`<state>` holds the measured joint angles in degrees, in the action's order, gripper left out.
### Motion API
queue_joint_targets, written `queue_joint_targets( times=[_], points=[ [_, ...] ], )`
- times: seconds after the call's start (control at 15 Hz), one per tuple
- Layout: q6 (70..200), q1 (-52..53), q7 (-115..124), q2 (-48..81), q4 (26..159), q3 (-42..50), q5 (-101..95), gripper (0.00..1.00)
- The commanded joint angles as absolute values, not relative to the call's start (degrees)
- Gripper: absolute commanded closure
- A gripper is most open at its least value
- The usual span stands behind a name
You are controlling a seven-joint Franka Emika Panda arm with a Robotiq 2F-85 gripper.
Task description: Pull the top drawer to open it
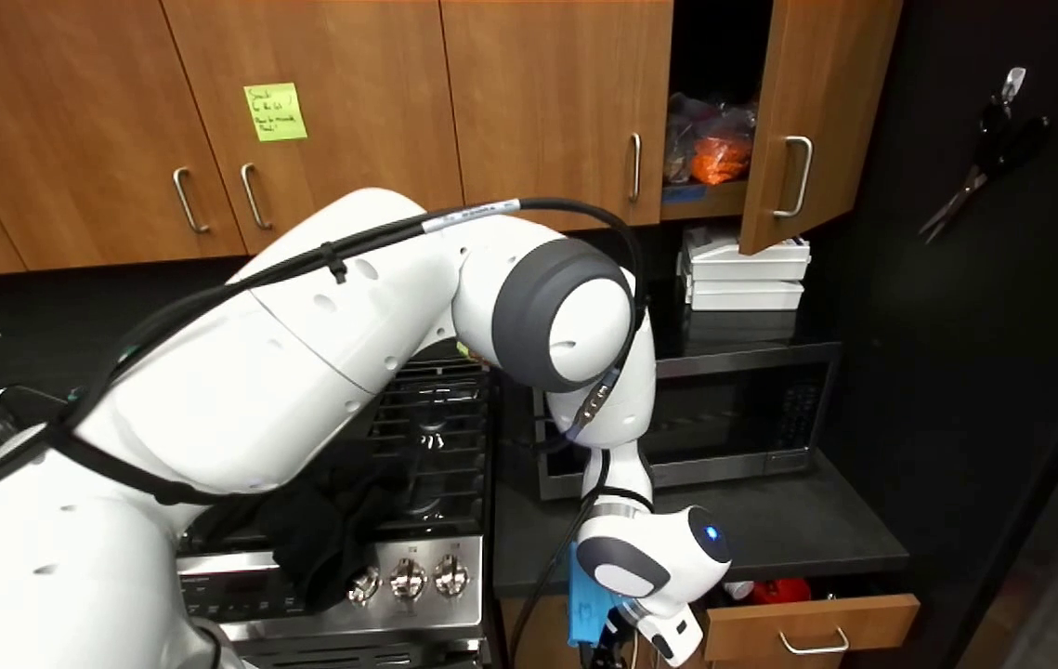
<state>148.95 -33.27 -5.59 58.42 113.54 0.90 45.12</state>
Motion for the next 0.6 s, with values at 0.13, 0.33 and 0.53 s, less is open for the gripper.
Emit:
queue_joint_targets(
  times=[0.13, 0.33, 0.53],
  points=[
    [159.36, -32.46, -5.39, 63.59, 113.15, 0.77, 46.86, 0.00],
    [158.39, -32.45, -4.34, 63.83, 113.02, 1.31, 45.14, 0.00],
    [160.80, -31.93, -4.18, 63.03, 114.00, 0.78, 46.06, 0.00]
  ],
)
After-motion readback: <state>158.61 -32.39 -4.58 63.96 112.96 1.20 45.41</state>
